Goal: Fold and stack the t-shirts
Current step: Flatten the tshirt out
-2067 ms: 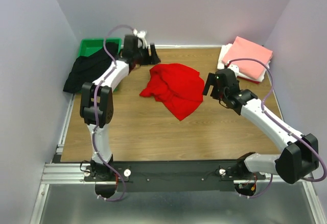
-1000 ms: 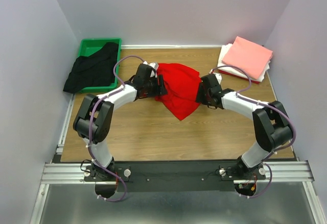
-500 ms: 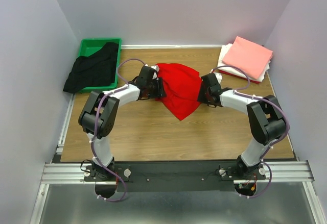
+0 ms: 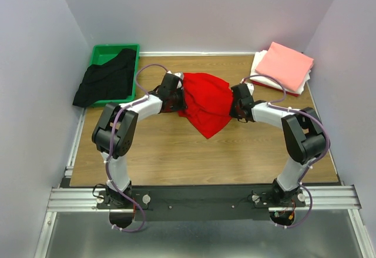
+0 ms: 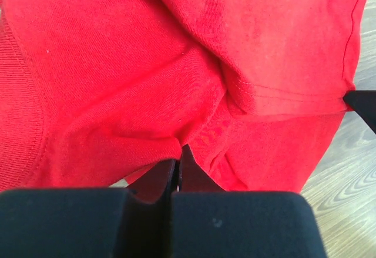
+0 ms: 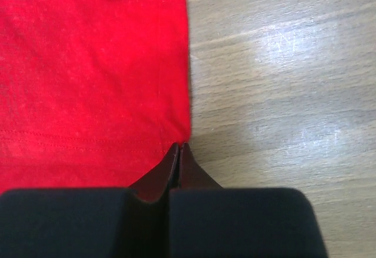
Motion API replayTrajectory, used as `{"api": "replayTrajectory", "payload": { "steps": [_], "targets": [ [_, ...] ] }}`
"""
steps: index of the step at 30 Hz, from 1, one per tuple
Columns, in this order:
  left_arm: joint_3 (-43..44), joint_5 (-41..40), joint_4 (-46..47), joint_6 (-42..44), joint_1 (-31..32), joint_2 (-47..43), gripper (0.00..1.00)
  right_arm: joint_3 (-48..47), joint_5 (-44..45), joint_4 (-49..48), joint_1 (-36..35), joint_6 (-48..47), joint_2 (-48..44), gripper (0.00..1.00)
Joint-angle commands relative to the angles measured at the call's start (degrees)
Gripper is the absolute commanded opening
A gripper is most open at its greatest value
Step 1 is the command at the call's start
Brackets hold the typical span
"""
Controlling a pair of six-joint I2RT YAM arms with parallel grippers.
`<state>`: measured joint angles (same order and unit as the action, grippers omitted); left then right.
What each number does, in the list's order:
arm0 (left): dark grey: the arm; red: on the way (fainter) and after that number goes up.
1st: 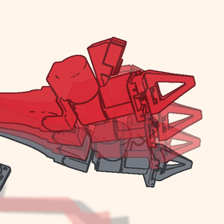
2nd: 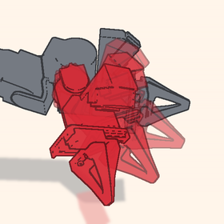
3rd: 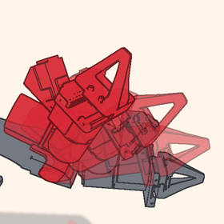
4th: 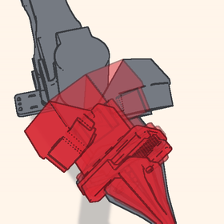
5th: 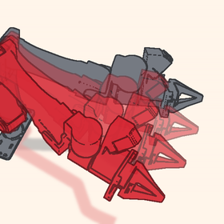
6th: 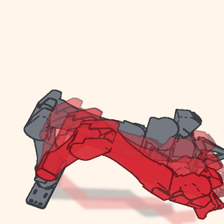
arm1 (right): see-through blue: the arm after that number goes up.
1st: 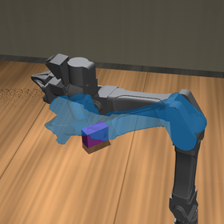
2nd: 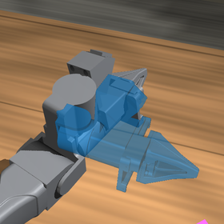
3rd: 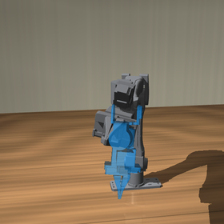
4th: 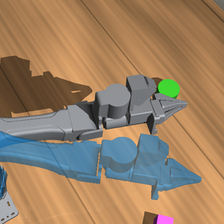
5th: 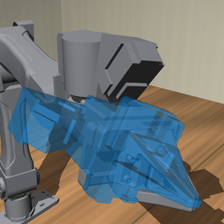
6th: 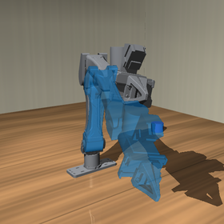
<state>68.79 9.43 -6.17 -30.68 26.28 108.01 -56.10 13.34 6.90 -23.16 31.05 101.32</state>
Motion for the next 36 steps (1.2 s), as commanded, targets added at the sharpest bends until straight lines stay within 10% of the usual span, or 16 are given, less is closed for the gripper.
{"api": "replayTrajectory", "payload": {
  "steps": [1, 36],
  "targets": [
    [2.6, -1.7, -1.8, 2.2, 0.1, -3.0, 0.0, -0.9, 0.2, 0.3, 0.5, 0.0, -1.1, 0.0],
    [18.1, 17.8, -18.4, 19.4, -18.8, -30.5, 0.0, -16.2, 23.4, 16.8, 5.8, -12.0, -36.7, 0.0]
  ]
}}
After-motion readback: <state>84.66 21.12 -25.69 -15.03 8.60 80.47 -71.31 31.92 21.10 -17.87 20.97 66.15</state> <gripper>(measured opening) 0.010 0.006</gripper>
